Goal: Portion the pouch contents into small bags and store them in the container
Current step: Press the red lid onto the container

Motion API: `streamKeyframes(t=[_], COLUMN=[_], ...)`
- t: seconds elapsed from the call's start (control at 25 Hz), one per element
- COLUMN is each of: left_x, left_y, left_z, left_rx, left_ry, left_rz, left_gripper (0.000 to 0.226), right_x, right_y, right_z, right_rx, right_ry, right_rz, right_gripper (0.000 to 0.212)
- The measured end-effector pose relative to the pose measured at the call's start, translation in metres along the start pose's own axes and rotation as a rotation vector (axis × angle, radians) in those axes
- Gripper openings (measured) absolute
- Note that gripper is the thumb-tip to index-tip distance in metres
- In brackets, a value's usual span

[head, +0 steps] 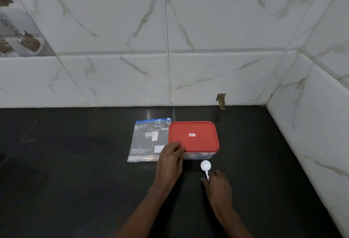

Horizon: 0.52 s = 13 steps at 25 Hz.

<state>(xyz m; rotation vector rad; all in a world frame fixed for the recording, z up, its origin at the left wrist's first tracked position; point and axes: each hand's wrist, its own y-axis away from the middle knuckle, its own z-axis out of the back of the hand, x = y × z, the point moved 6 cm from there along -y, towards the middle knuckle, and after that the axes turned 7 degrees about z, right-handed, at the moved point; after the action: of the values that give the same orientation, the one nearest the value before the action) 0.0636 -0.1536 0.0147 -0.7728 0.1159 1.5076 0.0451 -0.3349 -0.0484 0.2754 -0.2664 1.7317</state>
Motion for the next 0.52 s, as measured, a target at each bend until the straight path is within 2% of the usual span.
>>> streamKeyframes(t=[0.08,0.16,0.24,0.32,0.44,0.52], left_x=[0.002,0.005,0.004,0.002,0.005,0.005], left_y=[0.003,0.002,0.001,-0.002,-0.007,-0.007], left_z=[-0.004,-0.003,-0.001,0.001,0.000,0.000], left_rx=[0.001,-0.009,-0.014,-0.034,-0.055,-0.042], left_ry=[0.006,0.008,0.019,0.014,-0.020,-0.036], left_rz=[-0.012,0.013,0.018,0.002,0.008,0.013], left_gripper=[0.030,0.033,0.034,0.031,0.030,0.035], right_x=[0.001,0.002,0.015,0.026,0.024,0.017], right_y=[-0.004,-0.004,-0.001,-0.005,-0.049,-0.086], right_z=[-0.003,0.005,0.030,0.066,0.110,0.113], right_rx=[0.042,-0.002,-0.127,-0.295,-0.404,-0.323], right_ry=[0.013,0.037,-0.003,-0.201,-0.411,-0.365], right_rz=[-0.021,-0.013,0.073,0.134,-0.015,-0.157], right_gripper=[0.040,0.041,0.033,0.015,0.008,0.013])
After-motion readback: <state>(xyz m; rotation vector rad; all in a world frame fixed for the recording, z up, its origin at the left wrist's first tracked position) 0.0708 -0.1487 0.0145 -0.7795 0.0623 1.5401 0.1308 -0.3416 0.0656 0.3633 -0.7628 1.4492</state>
